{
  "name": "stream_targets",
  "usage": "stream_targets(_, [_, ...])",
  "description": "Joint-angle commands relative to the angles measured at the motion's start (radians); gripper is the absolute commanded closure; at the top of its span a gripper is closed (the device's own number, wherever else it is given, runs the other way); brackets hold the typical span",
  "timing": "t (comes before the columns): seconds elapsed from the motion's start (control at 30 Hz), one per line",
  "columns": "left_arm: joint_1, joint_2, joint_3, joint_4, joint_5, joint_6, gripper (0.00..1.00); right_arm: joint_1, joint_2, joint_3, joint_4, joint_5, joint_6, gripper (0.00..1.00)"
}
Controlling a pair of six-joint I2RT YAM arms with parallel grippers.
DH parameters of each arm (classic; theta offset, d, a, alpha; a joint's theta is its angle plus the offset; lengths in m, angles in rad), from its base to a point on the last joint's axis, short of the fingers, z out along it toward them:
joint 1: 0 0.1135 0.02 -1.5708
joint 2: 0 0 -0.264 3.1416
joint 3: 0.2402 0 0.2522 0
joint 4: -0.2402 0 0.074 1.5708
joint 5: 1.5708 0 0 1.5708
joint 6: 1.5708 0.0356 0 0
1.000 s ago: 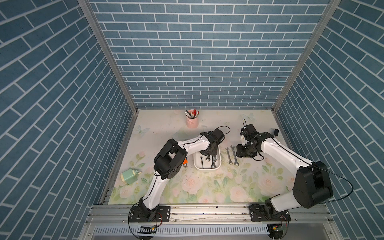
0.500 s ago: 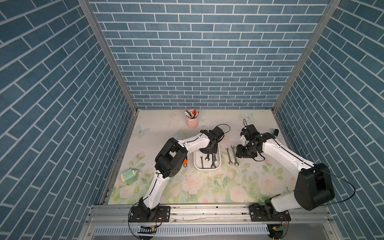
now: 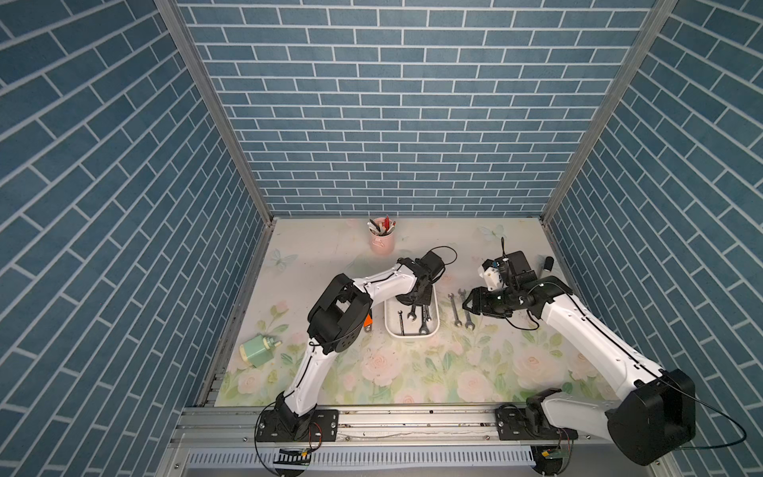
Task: Take out the wrench from the storage box
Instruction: Pick up the wrench from the storage box.
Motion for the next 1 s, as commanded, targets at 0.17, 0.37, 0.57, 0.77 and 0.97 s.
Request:
stream_targets(0.17, [0.006, -0.055, -0.044, -0.049, -0.003, 0.009, 0.88, 0.003, 0.004, 0.018, -0.04, 0.162, 0.048, 0.46])
stream_targets(0.37, [0.016, -0.075, -0.024, -0.071, -0.015, 0.01, 0.88, 0.004, 0.022, 0.016, -0.026, 0.199, 0.06, 0.46])
stream_targets(0.57, [0.043, -0.122, -0.012, -0.099, -0.031, 0.014, 0.88, 0.003, 0.046, 0.03, -0.054, 0.224, 0.031, 0.46])
stream_targets(0.77, [0.076, -0.174, 0.005, -0.128, -0.036, 0.026, 0.88, 0.003, 0.047, 0.011, -0.041, 0.209, 0.03, 0.46])
stream_targets(0.97, [0.107, -0.236, 0.018, -0.153, -0.031, 0.038, 0.88, 0.003, 0.05, 0.014, -0.04, 0.204, 0.026, 0.46])
